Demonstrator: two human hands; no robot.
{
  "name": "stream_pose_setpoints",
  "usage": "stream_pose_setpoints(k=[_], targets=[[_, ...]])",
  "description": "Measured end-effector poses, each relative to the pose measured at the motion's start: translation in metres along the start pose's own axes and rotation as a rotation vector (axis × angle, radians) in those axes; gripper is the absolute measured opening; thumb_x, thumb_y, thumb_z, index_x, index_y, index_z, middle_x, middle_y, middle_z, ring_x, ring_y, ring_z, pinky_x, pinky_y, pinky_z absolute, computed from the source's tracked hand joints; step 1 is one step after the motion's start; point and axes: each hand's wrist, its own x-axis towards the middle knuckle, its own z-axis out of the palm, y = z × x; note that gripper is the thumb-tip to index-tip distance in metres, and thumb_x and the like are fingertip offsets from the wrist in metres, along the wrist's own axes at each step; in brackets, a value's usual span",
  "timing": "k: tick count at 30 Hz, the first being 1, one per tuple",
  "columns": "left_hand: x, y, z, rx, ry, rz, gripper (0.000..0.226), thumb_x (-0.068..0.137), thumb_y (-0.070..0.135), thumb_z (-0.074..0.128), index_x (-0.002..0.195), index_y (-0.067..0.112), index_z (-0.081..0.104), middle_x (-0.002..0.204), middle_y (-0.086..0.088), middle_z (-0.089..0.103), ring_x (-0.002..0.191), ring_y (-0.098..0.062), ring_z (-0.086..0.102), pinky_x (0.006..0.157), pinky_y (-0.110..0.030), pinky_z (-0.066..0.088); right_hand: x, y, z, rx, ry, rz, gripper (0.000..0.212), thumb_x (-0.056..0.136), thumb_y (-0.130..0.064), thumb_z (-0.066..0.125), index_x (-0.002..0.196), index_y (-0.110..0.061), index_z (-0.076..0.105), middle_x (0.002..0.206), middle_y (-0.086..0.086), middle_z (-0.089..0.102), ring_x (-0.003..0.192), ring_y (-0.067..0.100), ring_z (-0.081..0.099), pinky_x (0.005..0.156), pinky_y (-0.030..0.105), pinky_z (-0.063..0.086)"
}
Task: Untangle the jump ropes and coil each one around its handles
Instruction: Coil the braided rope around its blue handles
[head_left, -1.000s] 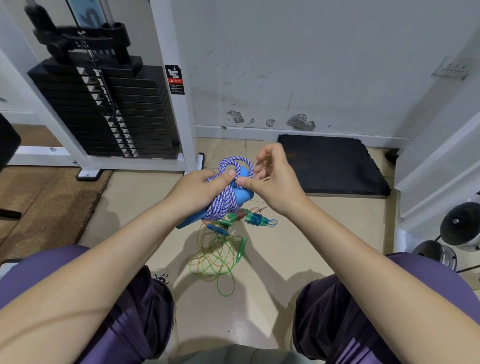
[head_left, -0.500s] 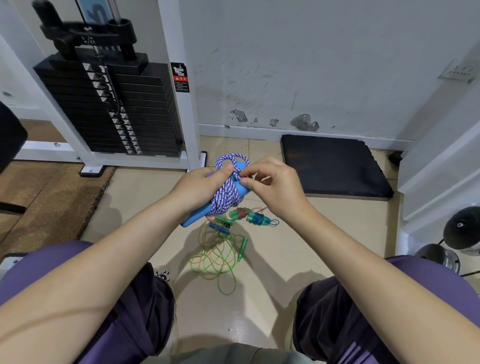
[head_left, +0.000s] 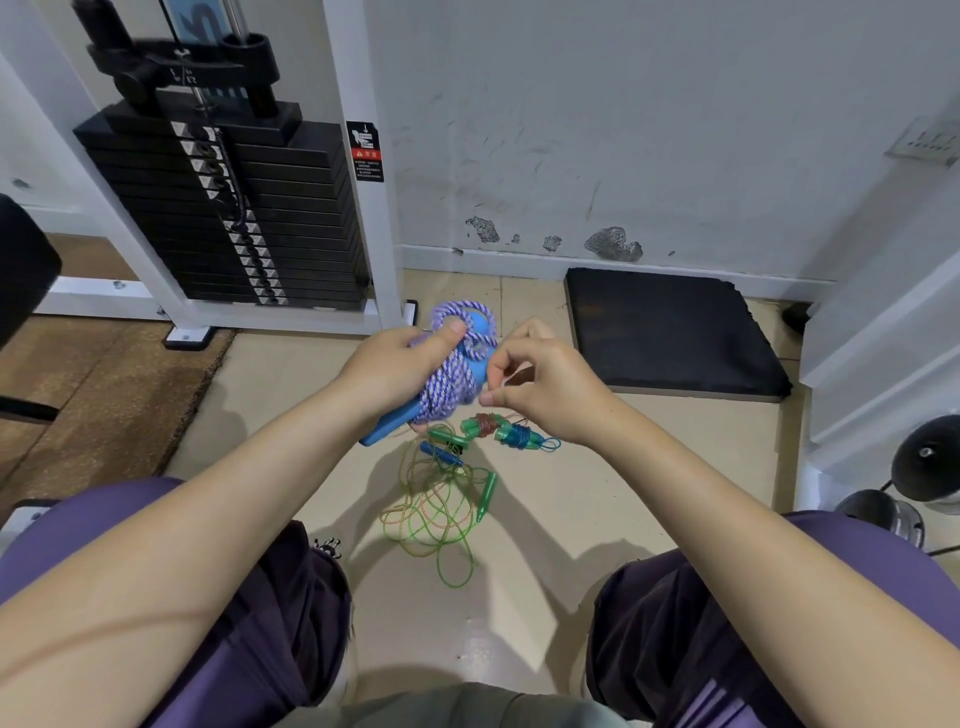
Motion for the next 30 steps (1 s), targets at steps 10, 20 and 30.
stream_pose_setpoints(k=[10,20,30], targets=[[0.005,0.004,-0.005,-0.201,-0.022,-0.043,0.064,0.089,0.064,0.055,0.102,0.003,0.068,0.082,-0.020,0.074,0.052,-0.026,0.066,0.046,-0.031,0.052,-0.005,-0.005,0.002,0.135,0.158,-0.079,0.030,0.083,-0.011,0.074,0.104,-0.029,0.063,0.087,0.013,0.058,0.066,0.023,0.057,0.059,0.045,0.057],[-0.007,0.008,-0.003,-0.211,-0.069,-0.017,0.042,0.084,0.054,0.070,0.088,0.012,0.068,0.070,-0.008,0.073,0.048,-0.019,0.065,0.045,-0.028,0.050,-0.002,-0.002,0.002,0.026,0.118,-0.102,0.039,0.075,-0.017,0.083,0.110,-0.024,0.067,0.078,-0.001,0.048,0.066,0.009,0.046,0.067,0.025,0.047],[0.006,0.017,-0.022,-0.398,0.010,0.016,0.035,0.088,0.042,0.069,0.095,0.008,0.070,0.075,-0.010,0.073,0.052,-0.018,0.064,0.044,-0.028,0.052,-0.009,0.003,0.012,-0.008,0.035,0.008,0.026,0.085,-0.012,0.074,0.072,-0.013,0.051,0.076,0.014,0.067,0.071,0.028,0.070,0.071,0.049,0.056]])
